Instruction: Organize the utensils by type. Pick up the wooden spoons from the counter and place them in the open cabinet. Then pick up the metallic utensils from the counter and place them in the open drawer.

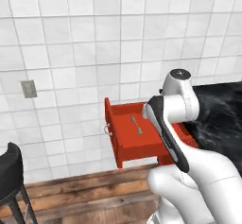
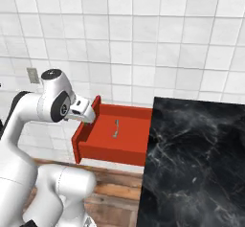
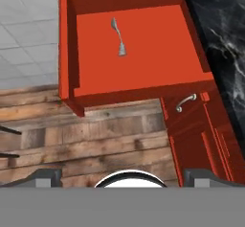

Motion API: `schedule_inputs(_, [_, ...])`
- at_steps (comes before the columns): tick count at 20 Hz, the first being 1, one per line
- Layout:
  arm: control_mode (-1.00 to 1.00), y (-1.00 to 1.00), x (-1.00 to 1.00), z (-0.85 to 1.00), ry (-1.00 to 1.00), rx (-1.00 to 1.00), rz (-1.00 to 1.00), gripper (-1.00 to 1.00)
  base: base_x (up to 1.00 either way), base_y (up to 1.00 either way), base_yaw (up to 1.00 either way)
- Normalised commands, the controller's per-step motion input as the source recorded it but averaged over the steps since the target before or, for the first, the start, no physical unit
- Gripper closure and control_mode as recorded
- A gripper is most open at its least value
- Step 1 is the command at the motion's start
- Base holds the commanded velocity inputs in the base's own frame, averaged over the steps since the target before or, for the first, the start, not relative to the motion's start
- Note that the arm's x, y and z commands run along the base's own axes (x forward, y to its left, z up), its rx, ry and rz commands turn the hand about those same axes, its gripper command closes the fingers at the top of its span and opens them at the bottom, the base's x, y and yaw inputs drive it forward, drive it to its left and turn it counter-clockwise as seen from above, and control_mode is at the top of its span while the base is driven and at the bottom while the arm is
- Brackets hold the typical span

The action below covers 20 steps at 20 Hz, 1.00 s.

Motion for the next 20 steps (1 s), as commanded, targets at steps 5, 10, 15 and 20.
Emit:
schedule_inputs(5, [1.0,0.0,0.0,0.0,0.0,0.0,0.0,-1.0,-0.58,0.09,0.88])
schedule_inputs(10, [1.0,0.0,0.0,0.0,0.0,0.0,0.0,-1.0,-0.19,0.04,1.0])
schedule_inputs(15, [1.0,0.0,0.0,0.0,0.0,0.0,0.0,-1.0,-0.12,0.0,1.0])
schedule_inputs(20, [1.0,0.0,0.0,0.0,0.0,0.0,0.0,-1.0,-0.09,0.0,1.0])
